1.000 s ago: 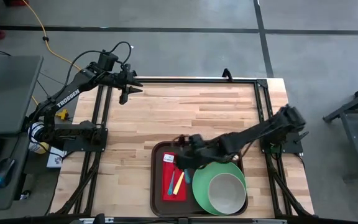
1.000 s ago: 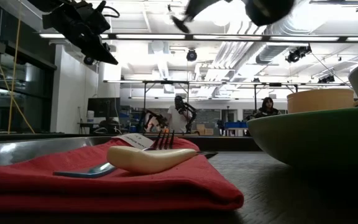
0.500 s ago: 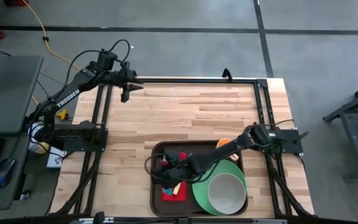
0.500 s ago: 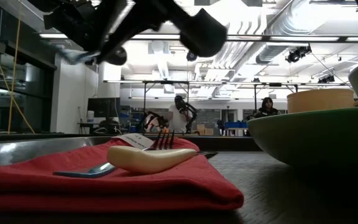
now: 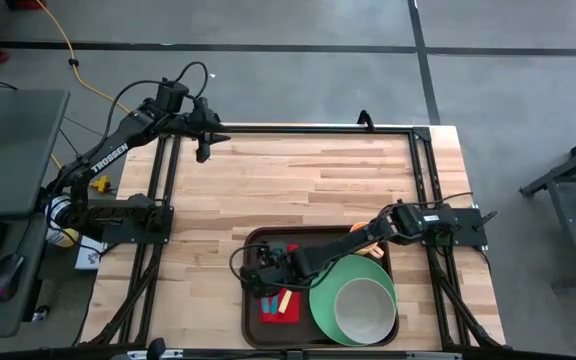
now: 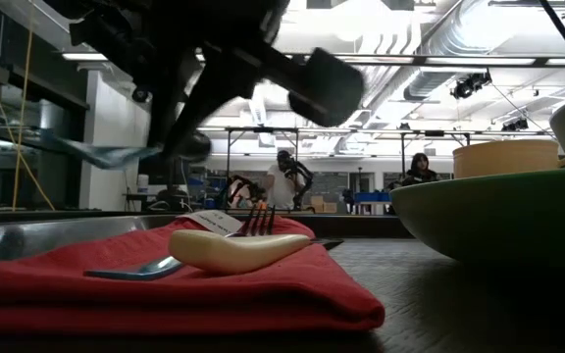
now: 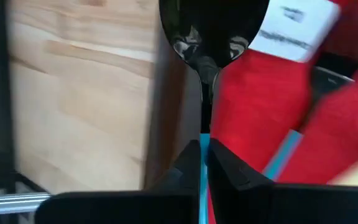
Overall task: Set up tray
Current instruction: Put the blue spoon on the top of red cloth table napkin
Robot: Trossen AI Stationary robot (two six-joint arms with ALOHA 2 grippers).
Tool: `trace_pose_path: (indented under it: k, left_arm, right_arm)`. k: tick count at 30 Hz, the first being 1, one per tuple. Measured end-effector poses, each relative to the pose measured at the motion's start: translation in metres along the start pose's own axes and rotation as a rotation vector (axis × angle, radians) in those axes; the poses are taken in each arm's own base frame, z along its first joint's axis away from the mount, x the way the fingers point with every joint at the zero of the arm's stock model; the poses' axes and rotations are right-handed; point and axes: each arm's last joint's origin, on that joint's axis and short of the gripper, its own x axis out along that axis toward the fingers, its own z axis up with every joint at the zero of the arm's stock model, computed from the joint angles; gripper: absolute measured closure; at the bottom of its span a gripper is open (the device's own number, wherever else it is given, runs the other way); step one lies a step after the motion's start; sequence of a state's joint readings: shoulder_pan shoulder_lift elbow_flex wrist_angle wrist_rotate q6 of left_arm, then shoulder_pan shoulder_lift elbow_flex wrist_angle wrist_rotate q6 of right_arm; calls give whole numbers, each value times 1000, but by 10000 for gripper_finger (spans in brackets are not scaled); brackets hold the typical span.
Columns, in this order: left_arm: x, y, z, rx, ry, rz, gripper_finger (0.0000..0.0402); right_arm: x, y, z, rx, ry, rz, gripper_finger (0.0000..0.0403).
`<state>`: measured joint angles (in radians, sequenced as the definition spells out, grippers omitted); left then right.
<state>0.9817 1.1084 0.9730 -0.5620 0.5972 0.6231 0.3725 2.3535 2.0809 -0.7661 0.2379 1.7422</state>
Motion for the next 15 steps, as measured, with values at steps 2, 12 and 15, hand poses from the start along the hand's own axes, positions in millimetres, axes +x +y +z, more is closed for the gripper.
trace_pose_path:
  k: [2,12,15]
  left_arm:
    - [0,0,0,0,1,2,261]
    - [0,1,1,9,-5,20,261]
    - [0,1,1,6,-4,20,261]
  right_arm:
    - [0,-4,0,16,25,-41,403]
    - [0,-4,2,41,51,-60,403]
    - [1,-7,2,50,72,-89,403]
